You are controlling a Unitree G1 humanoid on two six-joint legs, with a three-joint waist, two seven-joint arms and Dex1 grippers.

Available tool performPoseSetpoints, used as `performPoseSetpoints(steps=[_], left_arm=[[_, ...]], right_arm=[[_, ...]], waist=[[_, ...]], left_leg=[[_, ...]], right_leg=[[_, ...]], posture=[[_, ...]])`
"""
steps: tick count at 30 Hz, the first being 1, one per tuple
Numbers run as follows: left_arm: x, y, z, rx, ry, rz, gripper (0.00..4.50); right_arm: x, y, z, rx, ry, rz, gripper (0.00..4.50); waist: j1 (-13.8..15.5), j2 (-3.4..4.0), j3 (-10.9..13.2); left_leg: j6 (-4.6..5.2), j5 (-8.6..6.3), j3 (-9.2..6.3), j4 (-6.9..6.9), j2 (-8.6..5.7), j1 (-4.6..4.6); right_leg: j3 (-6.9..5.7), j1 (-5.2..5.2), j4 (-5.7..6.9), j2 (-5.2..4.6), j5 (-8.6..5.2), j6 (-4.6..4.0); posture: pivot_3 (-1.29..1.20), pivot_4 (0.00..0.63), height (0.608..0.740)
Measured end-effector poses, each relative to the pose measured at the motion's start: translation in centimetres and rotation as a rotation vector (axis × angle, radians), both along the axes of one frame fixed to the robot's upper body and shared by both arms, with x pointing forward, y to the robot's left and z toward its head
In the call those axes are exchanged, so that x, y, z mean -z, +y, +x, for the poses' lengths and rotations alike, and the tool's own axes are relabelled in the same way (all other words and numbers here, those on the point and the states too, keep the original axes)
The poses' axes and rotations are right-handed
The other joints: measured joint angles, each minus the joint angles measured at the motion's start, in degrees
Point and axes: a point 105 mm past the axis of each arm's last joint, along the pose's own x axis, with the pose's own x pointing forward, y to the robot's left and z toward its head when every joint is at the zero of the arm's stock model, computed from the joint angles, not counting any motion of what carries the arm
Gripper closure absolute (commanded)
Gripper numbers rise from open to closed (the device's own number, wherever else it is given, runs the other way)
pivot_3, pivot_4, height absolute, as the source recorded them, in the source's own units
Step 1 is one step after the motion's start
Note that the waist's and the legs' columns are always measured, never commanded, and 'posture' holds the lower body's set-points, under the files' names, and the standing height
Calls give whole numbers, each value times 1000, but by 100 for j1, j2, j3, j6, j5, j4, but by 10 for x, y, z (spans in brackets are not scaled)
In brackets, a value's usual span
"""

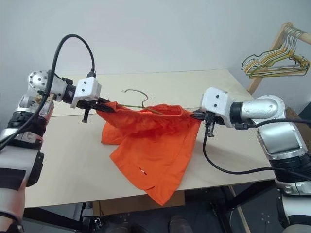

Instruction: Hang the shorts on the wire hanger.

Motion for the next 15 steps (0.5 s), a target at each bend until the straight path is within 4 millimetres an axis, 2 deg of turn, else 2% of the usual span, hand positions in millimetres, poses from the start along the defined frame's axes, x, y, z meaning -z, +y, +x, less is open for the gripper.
performPoseSetpoints(steps=[5, 10, 13, 15], left_arm=[[14, -8, -4, 18, 23, -12, 4500], [11, -14, -4, 24, 7, -33, 4500], [9, -18, -3, 21, 5, -60, 4500], [7, -19, -3, 20, 4, -74, 4500]], right_arm=[[-3, 8, -6, -46, -38, -38, 4469], [-5, 15, -4, -58, -73, -20, 4469], [-5, 17, -5, -83, -112, -57, 3767], [-3, 15, -6, -96, -112, -85, 3103]], waist=[[-5, 0, 0], [-9, 0, 0], [-5, 0, 0], [-10, 0, 0]], left_leg=[[0, 0, 1, 2, 0, 1], [0, 0, 1, 2, 0, 0], [0, 0, 1, 2, -1, 0], [0, 0, 1, 2, -1, 0]], right_leg=[[0, 0, 2, -1, 0, 0], [0, 0, 1, -1, 0, 0], [0, 0, 1, -2, 0, 0], [0, 0, 1, -2, 0, 0]], posture=[[-120, 0, 740], [-123, 0, 740], [-126, 0, 740], [-127, 0, 740]])
